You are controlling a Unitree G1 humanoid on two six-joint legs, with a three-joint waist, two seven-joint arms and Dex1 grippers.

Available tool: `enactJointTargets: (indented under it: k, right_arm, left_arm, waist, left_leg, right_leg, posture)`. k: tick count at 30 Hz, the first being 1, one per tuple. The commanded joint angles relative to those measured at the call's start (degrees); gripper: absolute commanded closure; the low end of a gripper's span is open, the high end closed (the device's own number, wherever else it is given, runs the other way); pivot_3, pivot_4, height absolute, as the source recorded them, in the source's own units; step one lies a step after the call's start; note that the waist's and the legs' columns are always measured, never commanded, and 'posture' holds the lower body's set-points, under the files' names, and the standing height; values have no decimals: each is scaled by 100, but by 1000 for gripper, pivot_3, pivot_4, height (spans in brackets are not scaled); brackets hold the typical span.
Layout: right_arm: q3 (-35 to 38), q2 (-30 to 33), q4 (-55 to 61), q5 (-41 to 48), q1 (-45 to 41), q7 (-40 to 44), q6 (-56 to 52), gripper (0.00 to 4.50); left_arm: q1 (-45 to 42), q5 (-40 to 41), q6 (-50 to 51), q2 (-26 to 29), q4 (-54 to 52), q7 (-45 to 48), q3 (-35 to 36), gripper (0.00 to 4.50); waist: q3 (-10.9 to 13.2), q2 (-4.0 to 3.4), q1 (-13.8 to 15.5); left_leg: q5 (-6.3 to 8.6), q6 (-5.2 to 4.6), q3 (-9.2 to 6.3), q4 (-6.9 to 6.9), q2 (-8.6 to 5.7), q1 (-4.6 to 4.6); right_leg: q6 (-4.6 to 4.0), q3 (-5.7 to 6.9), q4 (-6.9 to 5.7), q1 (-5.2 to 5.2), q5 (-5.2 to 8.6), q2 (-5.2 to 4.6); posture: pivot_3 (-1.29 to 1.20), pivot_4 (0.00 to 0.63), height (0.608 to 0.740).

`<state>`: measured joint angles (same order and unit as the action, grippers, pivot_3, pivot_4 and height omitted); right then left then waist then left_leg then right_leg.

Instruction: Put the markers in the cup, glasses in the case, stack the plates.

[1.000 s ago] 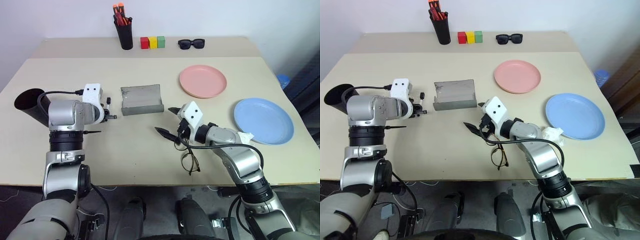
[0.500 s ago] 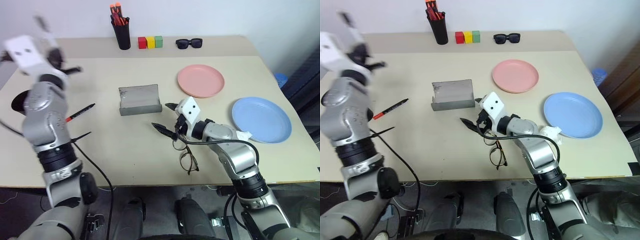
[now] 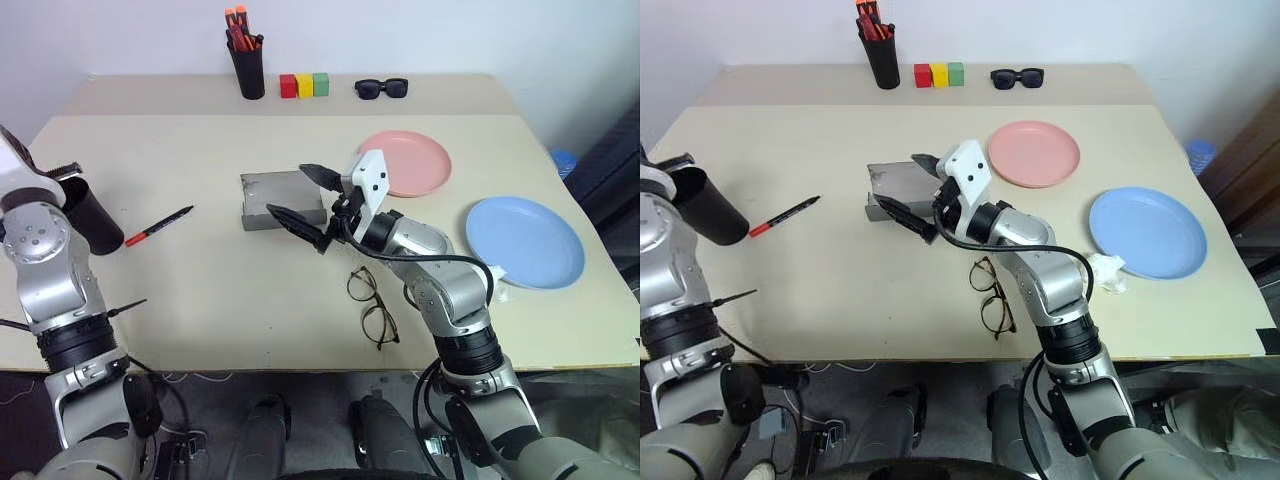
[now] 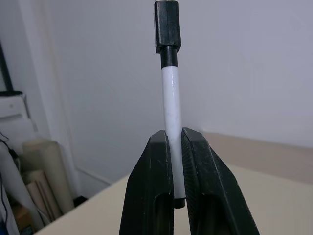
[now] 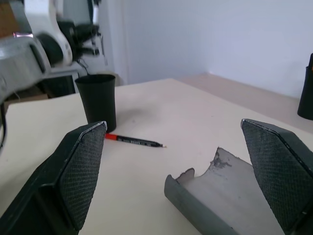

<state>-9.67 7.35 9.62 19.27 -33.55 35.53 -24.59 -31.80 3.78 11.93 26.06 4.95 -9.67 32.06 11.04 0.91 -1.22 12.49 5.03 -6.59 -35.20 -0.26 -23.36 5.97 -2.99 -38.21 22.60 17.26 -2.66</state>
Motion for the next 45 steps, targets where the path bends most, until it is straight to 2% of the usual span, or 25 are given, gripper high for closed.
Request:
enactJointTargets:
  k: [1,12,27,30,34,40,45]
  right_arm:
    - [1,-52,266,172,-32,66,30,0]
    - [-47,28,386,206,113,30,13,0]
    - [-47,15,348,198,107,32,48,0]
    - [-53,17,348,194,109,35,48,0]
    - [-67,14,353,192,113,34,39,0]
    - [-75,10,386,215,112,38,14,0]
    - [-16,38,397,236,98,16,-14,0]
  left_arm:
    - [91,5,-284,29,3,2,-76,4423]
    - [404,-62,-492,-2,194,-228,-133,4423]
    - [759,-82,-270,-316,-136,-665,-229,4423]
    - [770,-111,-232,-331,-148,-705,-236,3387]
    - [764,-131,-217,-339,-124,-775,-227,1338]
    - [664,33,-397,-368,-231,-722,-181,1338]
    - [362,262,-506,-228,-653,-90,-514,1338]
  waist:
    - [0,0,-1]
    - [0,0,1]
    - [0,0,5]
    - [0,0,0]
    - [0,0,3]
    - [0,0,3]
    - [0,1,25]
  left_leg:
    - [0,0,0,0,0,0]
    - [0,0,0,1,0,0]
    - [0,0,0,1,0,0]
    - [0,0,-1,1,0,0]
    - [0,0,-1,1,0,0]
    - [0,0,-1,1,0,0]
    - [0,0,-1,1,0,-1]
  right_leg:
    - [0,0,-1,0,0,0]
    - [-1,0,-2,1,0,0]
    - [-1,0,-1,1,0,-1]
    - [-1,0,-1,1,0,0]
    - [-1,0,-2,1,0,0]
    - [-1,0,-1,1,0,0]
    - [-1,1,0,0,0,0]
  posture:
    - [0,150,740]
    - [0,150,740]
    - [0,150,740]
    - [0,150,740]
    - [0,150,740]
    - [0,150,740]
    - [0,150,740]
